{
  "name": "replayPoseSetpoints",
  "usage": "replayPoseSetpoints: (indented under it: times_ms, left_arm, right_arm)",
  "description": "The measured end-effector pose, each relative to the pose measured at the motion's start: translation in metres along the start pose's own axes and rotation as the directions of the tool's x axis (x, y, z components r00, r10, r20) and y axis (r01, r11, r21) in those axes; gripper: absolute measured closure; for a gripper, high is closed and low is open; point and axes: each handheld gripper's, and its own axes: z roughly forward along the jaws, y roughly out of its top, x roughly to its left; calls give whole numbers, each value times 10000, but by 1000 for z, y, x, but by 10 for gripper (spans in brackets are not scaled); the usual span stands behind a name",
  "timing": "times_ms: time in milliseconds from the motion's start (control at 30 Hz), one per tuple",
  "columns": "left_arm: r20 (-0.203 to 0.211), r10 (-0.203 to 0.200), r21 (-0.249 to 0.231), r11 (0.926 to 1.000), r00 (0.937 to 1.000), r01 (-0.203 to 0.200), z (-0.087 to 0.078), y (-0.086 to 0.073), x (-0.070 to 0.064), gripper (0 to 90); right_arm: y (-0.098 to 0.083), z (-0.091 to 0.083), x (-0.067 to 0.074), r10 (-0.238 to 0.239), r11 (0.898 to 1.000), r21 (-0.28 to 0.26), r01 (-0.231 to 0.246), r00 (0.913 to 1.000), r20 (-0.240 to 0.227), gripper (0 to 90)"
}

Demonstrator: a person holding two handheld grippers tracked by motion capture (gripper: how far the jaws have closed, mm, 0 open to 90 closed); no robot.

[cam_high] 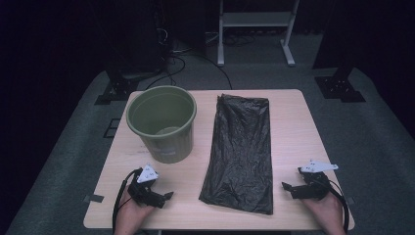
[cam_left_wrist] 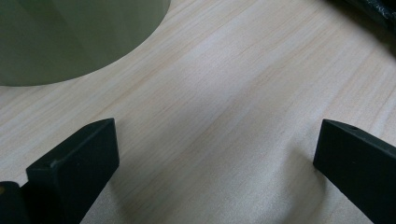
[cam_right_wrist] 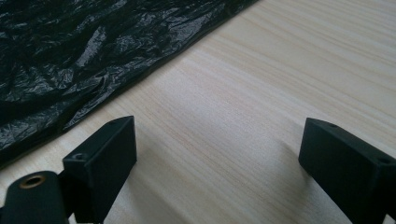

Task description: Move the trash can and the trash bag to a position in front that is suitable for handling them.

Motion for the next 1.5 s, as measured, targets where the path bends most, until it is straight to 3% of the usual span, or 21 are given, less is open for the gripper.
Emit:
replayPoseSetpoints:
  times_ms: [200, 333, 433, 700, 933, 1333, 1467, 1500]
  left_arm:
    - [-1, -3, -2, 10000, 10000, 3, 0, 0, 0, 0]
    - [-4, -8, -1, 10000, 10000, 8, 0, 0, 0, 0]
    - [0, -4, -3, 10000, 10000, 4, 0, 0, 0, 0]
    - [-2, -1, -2, 10000, 10000, 1, 0, 0, 0, 0]
    - [0, -1, 0, 10000, 10000, 1, 0, 0, 0, 0]
    - [-1, 0, -1, 10000, 10000, 0, 0, 0, 0, 0]
    - [-3, 4, 1, 10000, 10000, -4, 0, 0, 0, 0]
    - [-2, 1, 0, 10000, 10000, -1, 0, 0, 0, 0]
  right_arm:
    - [-1, -1, 0, 47, 10000, -7, -47, 10000, 59, 105]
    - [-1, -5, 3, 5, 9999, -165, -7, 9999, -128, 301]
    - [0, -6, 4, 59, 9997, -218, -68, 9990, -438, 383]
    - [11, -7, 16, 207, 9976, -630, -279, 9936, -1113, 388]
    - [21, 5, 30, 83, 9988, -459, -156, 9878, -1554, 403]
    - [29, 22, 47, -444, 9990, -90, 436, 9895, -1379, 483]
    - [30, 21, 52, -800, 9968, -72, 797, 9910, -1076, 647]
    - [30, 21, 52, -853, 9964, -68, 850, 9910, -1029, 727]
